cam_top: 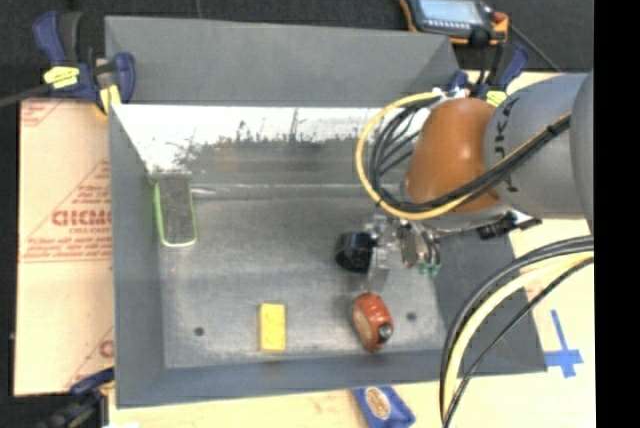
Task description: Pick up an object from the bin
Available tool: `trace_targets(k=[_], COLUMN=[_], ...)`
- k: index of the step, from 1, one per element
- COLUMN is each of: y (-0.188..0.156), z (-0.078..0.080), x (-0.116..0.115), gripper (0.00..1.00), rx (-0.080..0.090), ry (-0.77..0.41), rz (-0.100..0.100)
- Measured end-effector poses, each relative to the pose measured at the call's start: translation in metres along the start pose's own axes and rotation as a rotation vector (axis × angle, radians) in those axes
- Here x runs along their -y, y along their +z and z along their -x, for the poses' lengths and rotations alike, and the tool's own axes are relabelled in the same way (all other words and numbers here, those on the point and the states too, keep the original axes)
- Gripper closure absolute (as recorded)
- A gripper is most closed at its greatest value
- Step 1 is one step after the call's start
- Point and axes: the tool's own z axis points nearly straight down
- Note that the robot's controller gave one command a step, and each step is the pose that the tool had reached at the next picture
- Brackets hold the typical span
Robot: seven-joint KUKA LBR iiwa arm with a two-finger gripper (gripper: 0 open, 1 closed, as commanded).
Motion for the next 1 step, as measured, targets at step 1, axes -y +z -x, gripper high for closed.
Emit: trace_targets(k=[1], y=[-0.0012], z=[-0.0033], x=[0.0106], gripper=[1.0], rx=[-0.004], ry=[-0.014], rz=[0.001])
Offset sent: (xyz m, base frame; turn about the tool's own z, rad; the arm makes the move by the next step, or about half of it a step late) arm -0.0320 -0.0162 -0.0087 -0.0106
